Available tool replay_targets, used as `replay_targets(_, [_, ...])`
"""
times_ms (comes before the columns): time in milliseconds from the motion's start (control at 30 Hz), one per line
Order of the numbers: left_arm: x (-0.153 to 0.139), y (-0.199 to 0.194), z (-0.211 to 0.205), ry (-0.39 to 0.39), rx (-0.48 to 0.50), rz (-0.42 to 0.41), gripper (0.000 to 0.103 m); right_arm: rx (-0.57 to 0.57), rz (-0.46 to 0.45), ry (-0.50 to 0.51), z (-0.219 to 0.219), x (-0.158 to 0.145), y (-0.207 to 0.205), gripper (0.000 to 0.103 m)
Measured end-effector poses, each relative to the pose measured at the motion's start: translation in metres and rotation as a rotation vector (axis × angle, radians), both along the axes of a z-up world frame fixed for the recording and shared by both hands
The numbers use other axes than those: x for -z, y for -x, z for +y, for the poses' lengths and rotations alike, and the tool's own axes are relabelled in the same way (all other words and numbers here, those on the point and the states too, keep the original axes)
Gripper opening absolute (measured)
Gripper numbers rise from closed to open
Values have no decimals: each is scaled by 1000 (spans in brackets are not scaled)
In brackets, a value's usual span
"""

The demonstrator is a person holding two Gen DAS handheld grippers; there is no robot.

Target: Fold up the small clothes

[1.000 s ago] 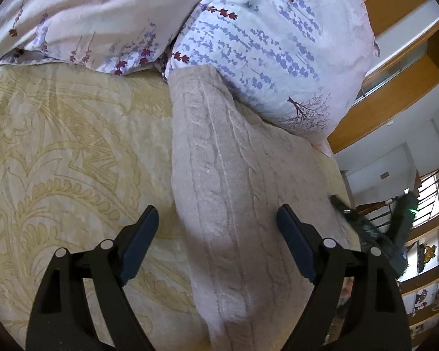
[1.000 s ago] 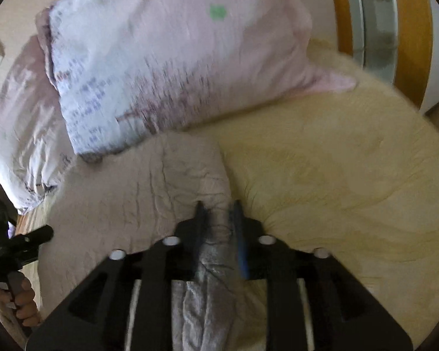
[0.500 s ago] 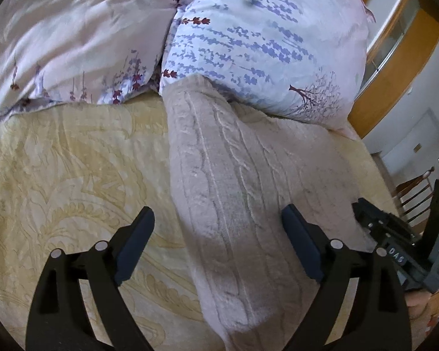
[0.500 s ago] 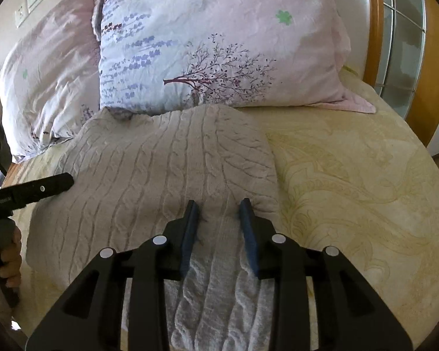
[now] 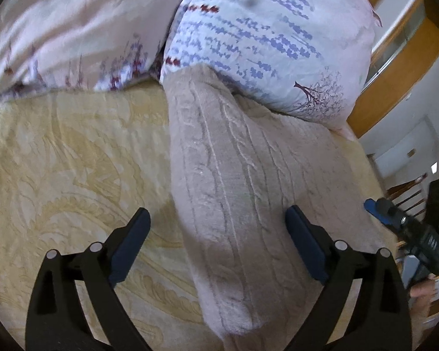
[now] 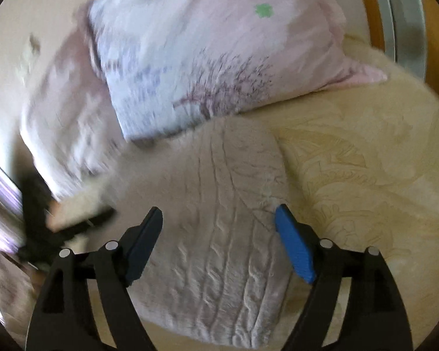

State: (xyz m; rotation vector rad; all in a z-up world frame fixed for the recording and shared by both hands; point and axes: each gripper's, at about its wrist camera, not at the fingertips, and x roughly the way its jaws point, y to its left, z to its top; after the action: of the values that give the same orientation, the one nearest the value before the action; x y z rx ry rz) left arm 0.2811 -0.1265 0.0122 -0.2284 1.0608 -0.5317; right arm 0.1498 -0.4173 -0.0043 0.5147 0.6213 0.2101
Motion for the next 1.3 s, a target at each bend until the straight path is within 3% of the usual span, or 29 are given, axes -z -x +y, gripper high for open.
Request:
replay_targets(133, [0,-5,10,87,4,49,91,-4,92,-47,-16,3,-18,81])
replay_targets(300, [6,-9,18,212,24,125,73,-8,171,-64,-21,12,-39,81])
replay_targets(400, [8,-11,16,240,23,140,73,-6,159,-118,-29,18,-45,79])
replay_targets(500, [10,-12,17,270,21,151,73,-74,186,-200,-29,30,-54,69])
replay_targets(700, [14,-13,19,312,9,166,66,-184,153,-240,-15,36,-62,64])
replay_targets(800, [17,-13,23,330,9,178,57,-216,161,-287,-13,43,-63,41])
replay_targets(900, [17,-10,29,351,13,171,43,-225,131,-313,-14,44,-57,35])
replay_targets(1067, [6,-5,41,406,48,162,36,-251,59,-357,-4,31,-40,31])
replay_targets(1300, [-20,13,88,430,69,116,36,-326,13,-317,46,11,-23,30])
